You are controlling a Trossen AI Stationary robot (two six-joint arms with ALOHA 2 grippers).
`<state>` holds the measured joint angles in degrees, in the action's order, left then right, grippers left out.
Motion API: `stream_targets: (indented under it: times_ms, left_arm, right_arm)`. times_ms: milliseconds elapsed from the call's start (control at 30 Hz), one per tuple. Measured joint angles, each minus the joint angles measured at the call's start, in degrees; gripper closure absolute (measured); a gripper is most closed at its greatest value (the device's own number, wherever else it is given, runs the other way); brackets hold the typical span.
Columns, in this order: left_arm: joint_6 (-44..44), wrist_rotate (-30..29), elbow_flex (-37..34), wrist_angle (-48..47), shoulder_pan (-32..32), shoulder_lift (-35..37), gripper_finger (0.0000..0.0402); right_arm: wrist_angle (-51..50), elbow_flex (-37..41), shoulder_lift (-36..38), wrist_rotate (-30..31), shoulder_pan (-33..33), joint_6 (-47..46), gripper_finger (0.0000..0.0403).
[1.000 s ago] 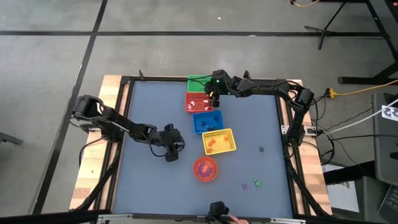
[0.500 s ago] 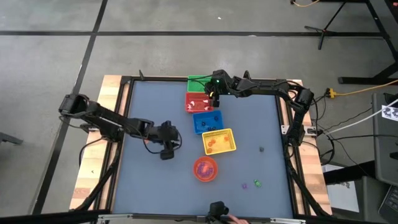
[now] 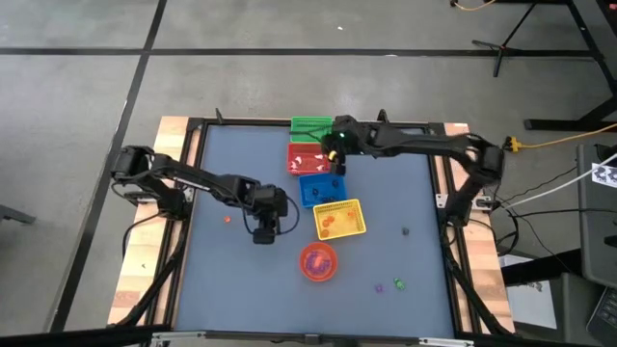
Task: Sort Halloween decoration
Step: Put the white ghost toy into the red bin
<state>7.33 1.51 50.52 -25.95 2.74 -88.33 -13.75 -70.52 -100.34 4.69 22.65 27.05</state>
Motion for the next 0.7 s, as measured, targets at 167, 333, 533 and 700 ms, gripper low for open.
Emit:
stream_targets:
  times_ms: [167, 333, 533, 700]
  left_arm:
    - [-0.04, 0.16, 0.01, -0.36, 0.35, -1.64, 0.0305]
    - [-0.02, 0.12, 0.00, -0.42, 0.18, -1.71, 0.0298]
    - [0.02, 0.10, -0.63, -0.31, 0.18, -1.73, 0.0256]
    - [-0.02, -0.51, -1.38, 1.46, 0.16, -2.21, 0.0235]
  right_arm:
    - [-14.52, 0.00, 10.76, 1.77, -5.37, -2.93, 0.0221]
    - [-24.07, 0.00, 21.66, 1.73, -11.56, -9.94, 0.0221]
    - [-31.01, 0.00, 31.74, 1.73, -18.83, -19.28, 0.0221]
    - [-32.71, 1.59, 36.88, 1.76, -25.14, -24.90, 0.0221]
